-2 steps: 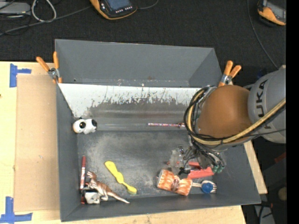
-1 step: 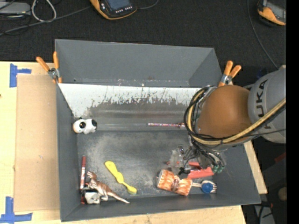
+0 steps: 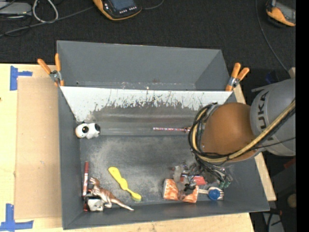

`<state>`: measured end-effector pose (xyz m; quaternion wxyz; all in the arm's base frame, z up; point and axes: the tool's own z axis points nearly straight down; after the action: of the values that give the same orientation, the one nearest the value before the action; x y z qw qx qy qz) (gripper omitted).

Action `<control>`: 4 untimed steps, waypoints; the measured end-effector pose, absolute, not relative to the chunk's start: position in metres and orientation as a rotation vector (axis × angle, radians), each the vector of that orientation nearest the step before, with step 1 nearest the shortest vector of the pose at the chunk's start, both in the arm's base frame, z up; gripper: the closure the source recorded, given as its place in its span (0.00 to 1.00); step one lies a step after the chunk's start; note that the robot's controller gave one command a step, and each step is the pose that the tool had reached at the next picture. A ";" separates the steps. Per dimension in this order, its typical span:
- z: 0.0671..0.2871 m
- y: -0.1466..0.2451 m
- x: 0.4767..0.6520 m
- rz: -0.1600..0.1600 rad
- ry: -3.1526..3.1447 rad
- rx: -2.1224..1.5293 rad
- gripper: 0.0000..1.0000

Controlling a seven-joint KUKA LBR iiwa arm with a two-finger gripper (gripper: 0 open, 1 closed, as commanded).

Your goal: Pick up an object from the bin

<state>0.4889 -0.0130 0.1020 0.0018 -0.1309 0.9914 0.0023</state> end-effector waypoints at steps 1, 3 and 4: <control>0.082 -0.025 0.494 0.012 3.062 -0.694 1.00; 0.070 -0.038 0.483 0.013 3.062 -0.700 1.00; 0.070 -0.038 0.483 0.014 3.062 -0.699 1.00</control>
Offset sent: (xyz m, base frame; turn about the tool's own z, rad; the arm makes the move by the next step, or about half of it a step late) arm -0.0078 -0.0264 -0.0320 -0.1927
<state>0.4828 -0.0381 0.0703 0.0005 -0.2226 0.9749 0.0043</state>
